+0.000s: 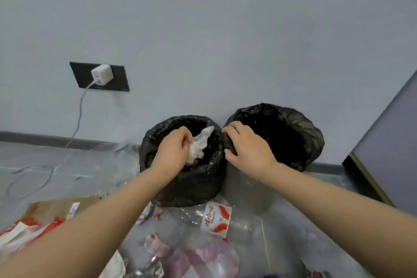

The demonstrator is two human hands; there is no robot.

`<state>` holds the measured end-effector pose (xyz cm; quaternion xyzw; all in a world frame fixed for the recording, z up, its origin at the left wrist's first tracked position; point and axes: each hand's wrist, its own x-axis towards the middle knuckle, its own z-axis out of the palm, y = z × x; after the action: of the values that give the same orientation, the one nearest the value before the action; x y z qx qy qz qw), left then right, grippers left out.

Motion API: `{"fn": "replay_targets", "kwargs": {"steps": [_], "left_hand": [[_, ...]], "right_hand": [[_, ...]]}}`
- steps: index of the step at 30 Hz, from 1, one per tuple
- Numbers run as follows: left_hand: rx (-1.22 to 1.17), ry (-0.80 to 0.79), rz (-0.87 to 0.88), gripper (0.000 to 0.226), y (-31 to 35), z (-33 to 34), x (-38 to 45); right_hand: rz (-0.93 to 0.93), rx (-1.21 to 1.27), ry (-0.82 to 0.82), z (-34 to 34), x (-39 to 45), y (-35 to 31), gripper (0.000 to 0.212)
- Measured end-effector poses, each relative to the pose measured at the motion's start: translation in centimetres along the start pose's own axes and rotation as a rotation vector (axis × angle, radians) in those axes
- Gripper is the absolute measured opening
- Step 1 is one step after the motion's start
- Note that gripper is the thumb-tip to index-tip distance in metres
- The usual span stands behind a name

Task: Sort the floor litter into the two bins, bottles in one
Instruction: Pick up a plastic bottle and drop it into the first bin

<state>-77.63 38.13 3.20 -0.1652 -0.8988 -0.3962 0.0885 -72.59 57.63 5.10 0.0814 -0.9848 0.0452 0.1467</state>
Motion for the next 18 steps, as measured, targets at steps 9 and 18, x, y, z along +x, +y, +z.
{"fn": "replay_targets", "kwargs": {"steps": [9, 18], "left_hand": [[-0.066, -0.111, 0.144, 0.032, 11.1, 4.3, 0.0], [0.255, -0.409, 0.316, 0.037, 10.8, 8.0, -0.8]], "right_hand": [[0.432, 0.117, -0.265, -2.8, -6.9, 6.7, 0.057], [0.503, 0.399, 0.056, -3.0, -9.9, 7.4, 0.035]]}}
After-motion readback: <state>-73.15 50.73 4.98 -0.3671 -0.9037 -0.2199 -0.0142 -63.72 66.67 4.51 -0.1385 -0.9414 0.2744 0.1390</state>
